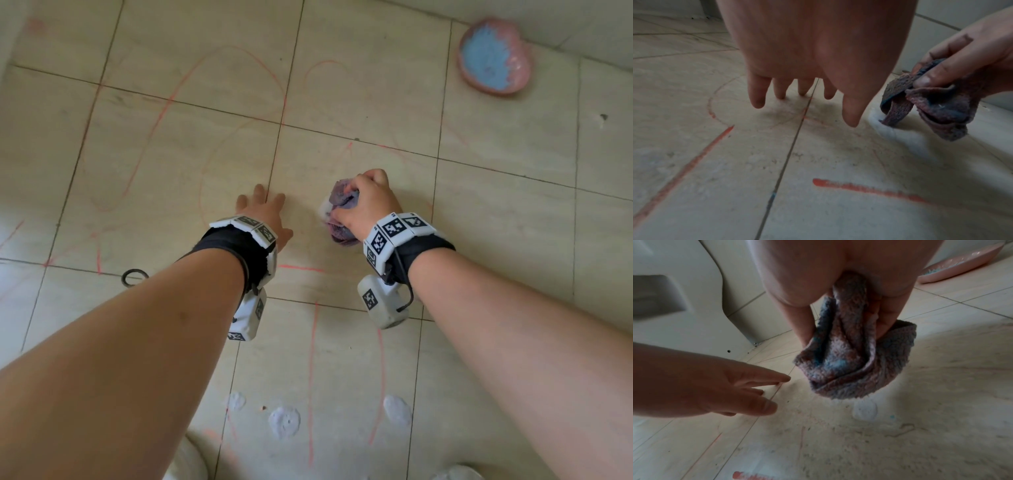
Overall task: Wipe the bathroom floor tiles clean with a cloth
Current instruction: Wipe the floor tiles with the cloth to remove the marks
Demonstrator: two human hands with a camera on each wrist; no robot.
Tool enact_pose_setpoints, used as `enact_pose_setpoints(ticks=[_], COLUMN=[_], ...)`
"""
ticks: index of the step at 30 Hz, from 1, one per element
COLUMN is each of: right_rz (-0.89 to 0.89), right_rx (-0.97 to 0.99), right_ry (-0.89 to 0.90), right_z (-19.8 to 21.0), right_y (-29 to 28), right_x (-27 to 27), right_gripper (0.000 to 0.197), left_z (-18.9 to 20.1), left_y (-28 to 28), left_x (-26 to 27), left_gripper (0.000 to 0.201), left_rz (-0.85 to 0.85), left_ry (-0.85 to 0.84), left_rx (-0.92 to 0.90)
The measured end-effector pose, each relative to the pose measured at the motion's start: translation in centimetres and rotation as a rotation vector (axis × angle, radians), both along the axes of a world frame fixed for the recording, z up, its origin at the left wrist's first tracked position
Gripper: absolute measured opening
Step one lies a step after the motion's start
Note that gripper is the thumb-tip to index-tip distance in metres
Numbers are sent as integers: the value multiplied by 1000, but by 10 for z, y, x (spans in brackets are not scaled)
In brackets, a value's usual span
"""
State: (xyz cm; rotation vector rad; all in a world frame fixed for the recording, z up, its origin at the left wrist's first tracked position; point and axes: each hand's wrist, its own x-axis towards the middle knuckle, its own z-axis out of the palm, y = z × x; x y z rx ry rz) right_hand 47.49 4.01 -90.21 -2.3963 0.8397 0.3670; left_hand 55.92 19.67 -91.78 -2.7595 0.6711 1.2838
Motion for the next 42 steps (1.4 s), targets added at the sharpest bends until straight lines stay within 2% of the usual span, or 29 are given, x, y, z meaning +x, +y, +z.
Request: enact_pose_setpoints(ticks=[4, 9, 11, 14, 16, 20, 23, 26, 27, 28, 29, 30, 31, 32, 34, 35, 38, 41, 42], right_rz=[6, 81, 110, 244, 318, 426, 525, 444, 476, 562, 569, 567, 617, 551, 337, 310, 509, 424, 429], right_rx=[-10, -55, -86, -162, -170, -147, -189, -236, -210, -98, 155, 320, 301, 131, -153, -148, -70, -135, -101], right_ry=[-7, 113, 152, 202, 209, 221, 175, 224, 242, 244, 153, 9, -13, 165, 275, 237, 214, 188, 171], right_z=[-10, -21, -23, -26, -30, -43, -49, -57, -60, -53, -54, -66, -66, -62, -64, -59, -54, -57, -62], right_y=[1, 3, 4, 6, 9, 20, 17, -10, -18, -21, -22, -23, -22, -18, -8, -2, 15, -6, -18], right_x=[0, -10, -14, -14, -9, -5, -28, -50, -49, -46, -42, -39, -30, -20, -5, -3, -22, -53, -57], right_gripper=[31, 37, 42, 60, 65, 52, 51, 56, 57, 57, 52, 45, 44, 51, 64, 63, 54, 53, 53], left_z=[-11, -13, -13, -14, -16, -20, -17, -11, -9, -9, -8, -8, -9, -9, -10, -9, -1, 6, 7], left_y=[3, 3, 2, 3, 5, 6, 5, 3, 2, 2, 1, 1, 1, 1, 1, 1, -2, -7, -8], left_x=[-1, 3, 5, 4, 2, 1, -1, 0, 1, 0, 0, 0, 0, 0, -1, -1, -2, -2, -1], left_gripper=[77, 84, 84, 86, 86, 77, 69, 62, 60, 59, 58, 57, 57, 56, 56, 55, 55, 56, 56], left_rz=[-54, -105, -111, -105, -88, -62, -58, -60, -65, -76, -85, -89, -86, -85, -89, -91, -115, -121, -121], left_ry=[-20, -16, -7, -3, -1, -13, -7, -2, 0, -2, -6, -8, -6, -5, -7, -11, -27, -5, 4], left_rx=[23, 47, 54, 50, 42, 29, 25, 10, 13, 20, 29, 36, 40, 42, 46, 51, 83, 102, 100])
